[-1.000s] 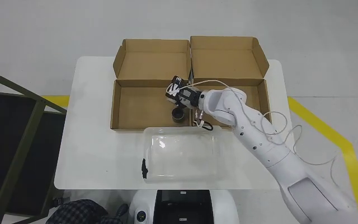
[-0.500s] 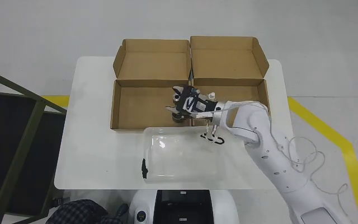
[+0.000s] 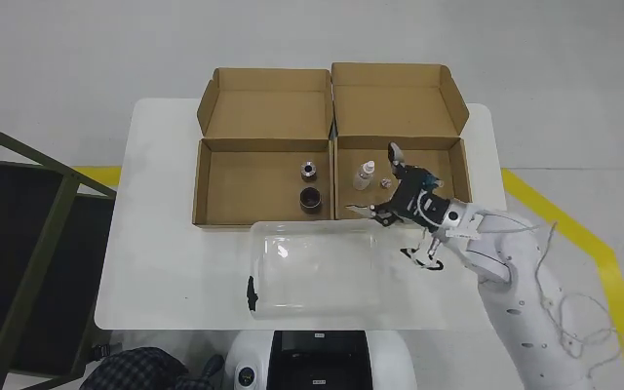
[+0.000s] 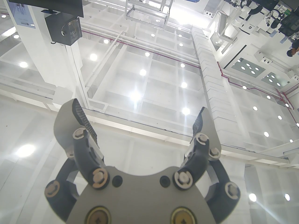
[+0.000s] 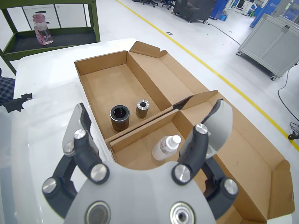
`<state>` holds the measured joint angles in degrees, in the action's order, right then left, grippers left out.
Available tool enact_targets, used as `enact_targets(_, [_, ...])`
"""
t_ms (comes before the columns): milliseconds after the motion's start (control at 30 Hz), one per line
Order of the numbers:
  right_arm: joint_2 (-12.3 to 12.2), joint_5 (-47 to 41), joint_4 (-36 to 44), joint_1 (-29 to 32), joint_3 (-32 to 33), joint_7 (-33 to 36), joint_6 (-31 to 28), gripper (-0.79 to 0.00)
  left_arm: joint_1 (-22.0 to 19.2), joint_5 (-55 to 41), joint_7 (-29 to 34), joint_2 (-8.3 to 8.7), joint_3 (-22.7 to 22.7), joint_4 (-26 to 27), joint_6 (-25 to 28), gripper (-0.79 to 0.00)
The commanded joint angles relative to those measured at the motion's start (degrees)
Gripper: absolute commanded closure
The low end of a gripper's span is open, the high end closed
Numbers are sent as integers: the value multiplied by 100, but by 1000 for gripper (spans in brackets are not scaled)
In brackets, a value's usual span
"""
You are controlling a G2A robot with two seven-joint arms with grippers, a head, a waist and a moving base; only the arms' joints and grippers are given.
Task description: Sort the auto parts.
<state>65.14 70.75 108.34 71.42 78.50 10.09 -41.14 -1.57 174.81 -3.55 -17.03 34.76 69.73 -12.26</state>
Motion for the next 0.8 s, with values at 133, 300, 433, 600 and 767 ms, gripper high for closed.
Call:
enact_targets(133, [-92,100,1,636,712,-605,-17,-785,0,0,0,0,0,0,0,-785])
enact_targets(300, [-144,135,-68,1147,1224,-1037,74,-785,0,0,0,0,0,0,0,-785])
enact_targets(433, [-172,152,-104,1556,1580,-1356,161,-785,0,0,0,0,0,0,0,-785])
enact_targets(600, [-202,172,-285,2022,1993,-1775,169,-785,0,0,0,0,0,0,0,-785])
enact_targets(767, [-211,152,-469,2416,2277,-2218,243,-785,0,0,0,0,0,0,0,-785])
